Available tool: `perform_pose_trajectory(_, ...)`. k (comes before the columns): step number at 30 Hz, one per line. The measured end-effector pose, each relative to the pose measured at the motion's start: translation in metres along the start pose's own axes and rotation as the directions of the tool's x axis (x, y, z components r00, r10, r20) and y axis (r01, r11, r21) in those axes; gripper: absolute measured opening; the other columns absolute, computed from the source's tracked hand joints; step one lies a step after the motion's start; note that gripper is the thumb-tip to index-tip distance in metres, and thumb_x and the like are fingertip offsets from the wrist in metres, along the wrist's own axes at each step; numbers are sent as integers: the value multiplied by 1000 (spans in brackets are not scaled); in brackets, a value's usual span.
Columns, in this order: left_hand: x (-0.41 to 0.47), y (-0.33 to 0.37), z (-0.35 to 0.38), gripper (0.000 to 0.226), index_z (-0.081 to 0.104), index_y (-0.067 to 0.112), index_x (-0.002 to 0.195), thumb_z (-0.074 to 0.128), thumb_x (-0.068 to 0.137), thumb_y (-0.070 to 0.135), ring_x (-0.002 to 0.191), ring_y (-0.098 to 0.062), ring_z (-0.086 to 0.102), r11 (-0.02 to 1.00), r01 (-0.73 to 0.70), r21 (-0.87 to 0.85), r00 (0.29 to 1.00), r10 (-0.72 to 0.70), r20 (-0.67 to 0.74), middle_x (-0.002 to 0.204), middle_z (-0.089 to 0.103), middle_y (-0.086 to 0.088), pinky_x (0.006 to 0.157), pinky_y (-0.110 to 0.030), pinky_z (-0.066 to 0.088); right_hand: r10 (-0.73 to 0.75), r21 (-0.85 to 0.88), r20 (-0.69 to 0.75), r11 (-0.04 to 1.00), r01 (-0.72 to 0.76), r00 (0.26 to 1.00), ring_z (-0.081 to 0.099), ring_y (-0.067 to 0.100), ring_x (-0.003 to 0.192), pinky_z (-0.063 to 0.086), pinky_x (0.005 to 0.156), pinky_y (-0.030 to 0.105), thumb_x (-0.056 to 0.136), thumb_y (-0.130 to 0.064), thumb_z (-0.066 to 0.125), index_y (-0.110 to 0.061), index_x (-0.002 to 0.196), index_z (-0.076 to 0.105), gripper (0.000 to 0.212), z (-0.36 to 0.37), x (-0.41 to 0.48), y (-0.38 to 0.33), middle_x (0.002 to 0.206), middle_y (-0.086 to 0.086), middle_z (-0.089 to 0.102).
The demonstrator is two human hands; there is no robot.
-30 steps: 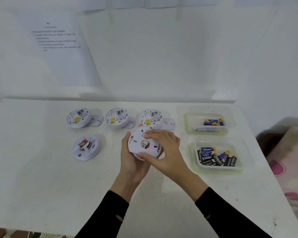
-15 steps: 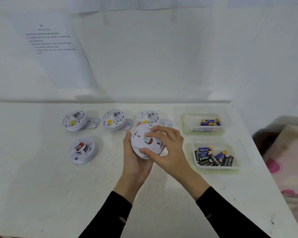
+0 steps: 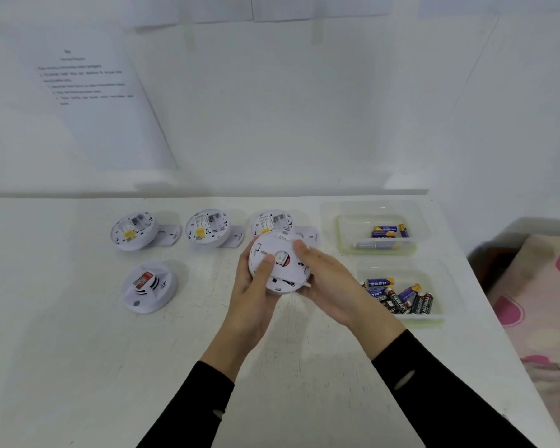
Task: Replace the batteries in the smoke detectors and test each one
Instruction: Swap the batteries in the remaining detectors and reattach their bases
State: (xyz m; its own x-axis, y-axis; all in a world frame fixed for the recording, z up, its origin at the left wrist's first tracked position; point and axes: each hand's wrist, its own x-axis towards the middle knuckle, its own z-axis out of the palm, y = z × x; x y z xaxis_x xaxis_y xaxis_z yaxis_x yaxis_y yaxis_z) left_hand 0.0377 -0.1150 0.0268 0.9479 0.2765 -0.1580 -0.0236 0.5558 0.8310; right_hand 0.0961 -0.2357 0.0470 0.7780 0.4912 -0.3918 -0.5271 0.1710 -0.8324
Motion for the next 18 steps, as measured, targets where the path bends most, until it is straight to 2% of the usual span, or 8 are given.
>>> perform_pose_trajectory(2,-1,-5,4,51,41,20,144,54,94,22,121,-24,63,1000,-12,-24,1000,12,-27,137,60,-9,93,-40,57,78,203,13,976,-79,997,63,30,114,47,102,51,98,-30,54,-7,125,60,37,3,2,2,118,13,69)
perform_pose_trajectory(4,-3,-7,8,54,44,19,143,56,90,23,122,-22,63,994,-7,-105,999,1,-55,137,61,-8,95,-39,56,126,414,48,900,-134,991,60,34,117,43,103,55,97,-26,54,-4,128,57,38,4,5,3,121,19,66)
perform_pose_trajectory(6,-4,-8,9,51,48,17,142,54,92,20,122,-21,63,987,-18,-159,997,6,-75,136,63,-6,95,-37,56,152,540,101,822,-183,983,57,36,121,40,106,56,96,-25,54,-4,130,56,39,5,5,3,125,22,63)
perform_pose_trajectory(10,-3,-13,9,40,47,15,144,44,104,15,121,-16,63,993,-58,-102,984,40,-172,136,62,-4,98,-34,54,141,603,131,774,-192,981,56,37,120,39,106,57,96,-19,51,-2,123,59,33,5,5,6,123,24,63)
perform_pose_trajectory(14,-2,-18,13,39,49,12,143,44,105,17,124,-17,61,994,-60,-93,971,37,-238,138,61,-7,103,-34,50,151,663,136,720,-203,979,56,40,119,43,100,56,91,-11,48,0,124,57,36,6,3,4,122,27,63)
perform_pose_trajectory(18,0,-17,15,36,53,6,138,46,104,16,114,-18,67,989,-72,-131,961,34,-275,130,66,-10,86,-29,58,135,749,107,641,-169,985,55,43,120,40,103,58,86,0,47,-4,131,53,46,3,5,5,126,27,60)
